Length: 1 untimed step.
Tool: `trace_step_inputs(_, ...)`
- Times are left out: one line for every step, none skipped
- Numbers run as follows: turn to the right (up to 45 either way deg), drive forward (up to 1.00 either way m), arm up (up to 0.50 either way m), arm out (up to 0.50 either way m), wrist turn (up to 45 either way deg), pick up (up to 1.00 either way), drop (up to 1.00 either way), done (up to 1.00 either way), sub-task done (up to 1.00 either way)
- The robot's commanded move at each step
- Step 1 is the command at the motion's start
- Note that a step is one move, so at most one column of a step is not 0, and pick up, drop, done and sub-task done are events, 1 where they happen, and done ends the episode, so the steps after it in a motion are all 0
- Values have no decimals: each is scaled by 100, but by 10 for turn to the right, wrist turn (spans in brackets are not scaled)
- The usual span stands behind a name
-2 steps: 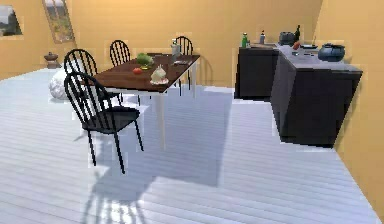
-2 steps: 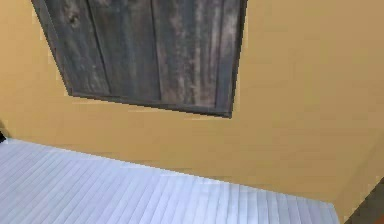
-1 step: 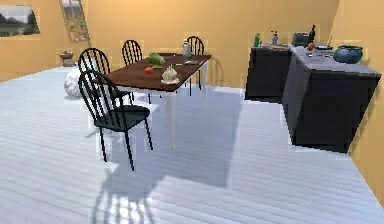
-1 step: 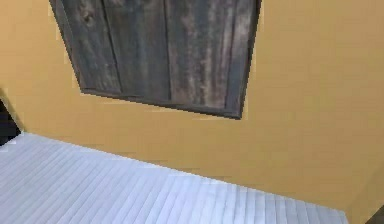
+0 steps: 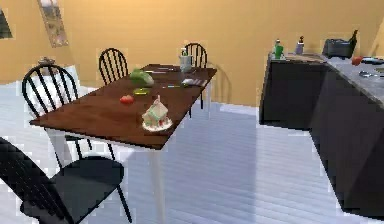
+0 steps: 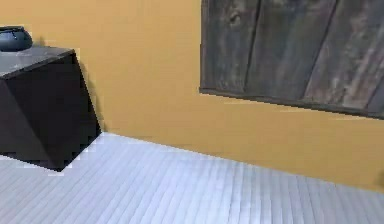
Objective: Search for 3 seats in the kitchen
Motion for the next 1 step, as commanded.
trace_step_inputs(-360,0,0,0,0,0,0,0,0)
